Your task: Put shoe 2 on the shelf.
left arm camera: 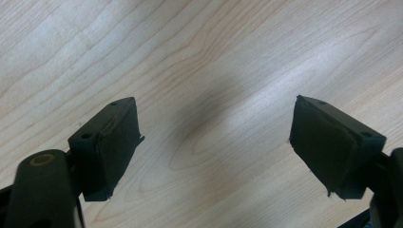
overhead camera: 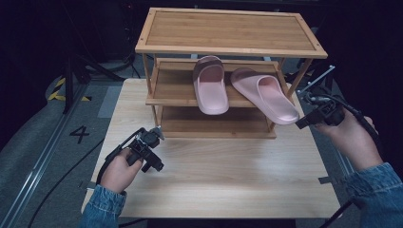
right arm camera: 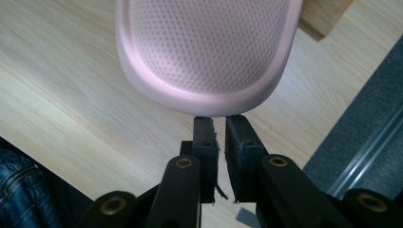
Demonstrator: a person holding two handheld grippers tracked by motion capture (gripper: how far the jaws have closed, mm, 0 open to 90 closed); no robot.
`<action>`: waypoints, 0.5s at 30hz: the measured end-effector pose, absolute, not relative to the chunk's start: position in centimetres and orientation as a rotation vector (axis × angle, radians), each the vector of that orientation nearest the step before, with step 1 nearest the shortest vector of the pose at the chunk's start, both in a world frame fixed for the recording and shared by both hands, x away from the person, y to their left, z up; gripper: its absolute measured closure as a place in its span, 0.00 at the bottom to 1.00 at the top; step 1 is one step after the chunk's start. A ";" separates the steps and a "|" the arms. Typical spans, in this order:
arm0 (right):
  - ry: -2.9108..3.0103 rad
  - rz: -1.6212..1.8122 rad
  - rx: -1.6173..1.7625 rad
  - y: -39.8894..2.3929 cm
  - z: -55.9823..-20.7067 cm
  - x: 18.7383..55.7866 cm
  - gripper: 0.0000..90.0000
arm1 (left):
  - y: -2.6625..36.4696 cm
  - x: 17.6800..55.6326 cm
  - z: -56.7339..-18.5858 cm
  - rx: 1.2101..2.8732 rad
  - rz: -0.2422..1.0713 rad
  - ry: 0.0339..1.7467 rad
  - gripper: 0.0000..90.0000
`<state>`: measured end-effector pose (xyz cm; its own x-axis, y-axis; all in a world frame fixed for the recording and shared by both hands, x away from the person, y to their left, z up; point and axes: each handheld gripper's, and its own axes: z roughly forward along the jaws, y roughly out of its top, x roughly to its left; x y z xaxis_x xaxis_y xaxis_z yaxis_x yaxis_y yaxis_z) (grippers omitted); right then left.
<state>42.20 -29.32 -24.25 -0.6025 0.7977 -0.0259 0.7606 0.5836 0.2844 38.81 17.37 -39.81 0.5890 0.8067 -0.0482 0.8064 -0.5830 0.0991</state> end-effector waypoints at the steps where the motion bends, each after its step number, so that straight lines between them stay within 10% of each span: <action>1: 2.661 0.378 1.322 -29.2 -24.3 42.3 0.93 | 17.5 38.7 -39.8 2.693 0.003 1.382 0.19; 15: 2.698 0.438 1.266 -25.8 -24.6 44.7 0.94 | 19.5 37.4 -39.7 2.666 0.032 1.432 0.19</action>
